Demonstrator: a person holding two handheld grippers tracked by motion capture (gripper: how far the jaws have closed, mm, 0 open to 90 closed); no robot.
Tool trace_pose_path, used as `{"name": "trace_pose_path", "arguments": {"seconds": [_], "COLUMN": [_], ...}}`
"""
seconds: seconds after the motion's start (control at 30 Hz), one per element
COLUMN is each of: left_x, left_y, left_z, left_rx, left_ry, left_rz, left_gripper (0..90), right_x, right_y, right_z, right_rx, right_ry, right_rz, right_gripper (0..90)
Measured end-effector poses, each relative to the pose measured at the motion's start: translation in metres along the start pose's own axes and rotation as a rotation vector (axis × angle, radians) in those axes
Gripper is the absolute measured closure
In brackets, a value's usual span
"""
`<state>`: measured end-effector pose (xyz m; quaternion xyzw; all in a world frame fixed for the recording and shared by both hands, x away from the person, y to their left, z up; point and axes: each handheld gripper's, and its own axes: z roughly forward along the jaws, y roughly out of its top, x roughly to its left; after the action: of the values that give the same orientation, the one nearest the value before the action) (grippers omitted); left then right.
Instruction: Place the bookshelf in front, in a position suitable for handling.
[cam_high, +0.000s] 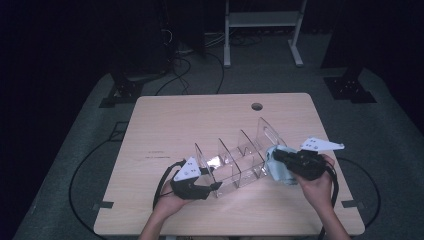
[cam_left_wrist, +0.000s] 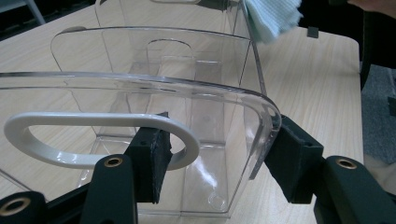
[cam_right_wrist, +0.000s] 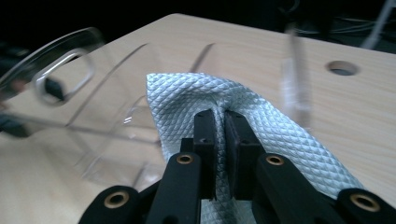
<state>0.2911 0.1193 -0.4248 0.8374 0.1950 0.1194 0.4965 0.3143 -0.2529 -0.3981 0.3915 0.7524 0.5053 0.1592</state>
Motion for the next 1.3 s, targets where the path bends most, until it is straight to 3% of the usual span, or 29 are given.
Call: {"name": "trace_pose_path", "arguments": {"seconds": [0.1, 0.17, 0.27, 0.37, 0.47, 0.57, 0.6, 0.67, 0.77, 0.9, 0.93, 0.97, 1.03, 1.1, 1.17, 1.23, 1.3], "left_x": [0.000, 0.000, 0.000, 0.000, 0.000, -0.001, -0.001, -0.002, -0.003, -0.003, -0.003, -0.003, -0.003, -0.003, -0.003, -0.004, -0.004], "left_y": [0.000, 0.000, 0.000, 0.000, 0.002, 0.002, 0.002, 0.000, -0.001, -0.002, -0.002, -0.002, -0.002, -0.002, -0.002, -0.002, -0.002], "left_z": [0.000, -0.001, -0.001, -0.002, -0.002, -0.001, -0.001, -0.001, -0.003, -0.004, -0.004, -0.004, -0.004, -0.004, -0.004, -0.004, -0.004], "left_rx": [0.000, 0.001, 0.004, 0.002, 0.005, 0.004, 0.002, -0.001, -0.004, -0.005, -0.005, -0.006, -0.008, -0.007, -0.007, -0.006, -0.009], "left_ry": [-0.004, -0.006, -0.009, -0.015, -0.013, -0.010, -0.008, -0.006, -0.002, 0.002, 0.002, -0.002, -0.004, -0.003, -0.002, 0.000, 0.001], "left_rz": [0.006, 0.006, 0.008, 0.004, -0.003, -0.010, -0.009, -0.007, -0.007, -0.011, -0.011, -0.013, -0.013, -0.013, -0.013, -0.012, -0.017], "left_gripper": [44.2, 44.5, 44.5, 44.9, 45.2, 45.2, 45.2, 45.3, 45.3, 45.3, 45.3, 45.4, 45.4, 45.4, 45.4, 45.4, 45.4], "right_x": [-0.010, -0.008, 0.000, 0.002, -0.009, -0.012, -0.009, -0.001, 0.009, -0.002, -0.002, -0.006, -0.003, 0.003, 0.005, -0.001, -0.012], "right_y": [0.004, 0.004, 0.003, 0.004, 0.006, 0.004, 0.004, 0.004, 0.005, 0.003, 0.003, 0.000, -0.002, -0.001, 0.001, 0.002, 0.000], "right_z": [0.000, 0.002, 0.007, 0.009, 0.006, 0.007, 0.008, 0.013, 0.016, 0.011, 0.011, 0.008, 0.009, 0.011, 0.011, 0.008, 0.004], "right_rx": [0.014, 0.023, 0.025, 0.021, 0.015, 0.002, 0.006, 0.012, 0.023, -0.002, -0.002, -0.017, -0.022, -0.014, -0.001, -0.001, -0.016], "right_ry": [-0.027, -0.032, 0.034, 0.036, -0.033, -0.047, -0.043, 0.033, 0.057, -0.031, -0.031, -0.032, -0.023, 0.018, 0.002, -0.056, -0.069], "right_rz": [0.023, 0.014, 0.018, 0.008, 0.011, 0.036, 0.032, 0.036, 0.004, 0.015, 0.015, 0.048, 0.042, 0.028, 0.003, -0.005, 0.035], "right_gripper": [83.5, 83.4, 83.5, 83.4, 83.4, 83.5, 83.5, 83.5, 83.3, 83.2, 83.2, 83.3, 83.2, 83.2, 83.2, 83.2, 83.2]}}
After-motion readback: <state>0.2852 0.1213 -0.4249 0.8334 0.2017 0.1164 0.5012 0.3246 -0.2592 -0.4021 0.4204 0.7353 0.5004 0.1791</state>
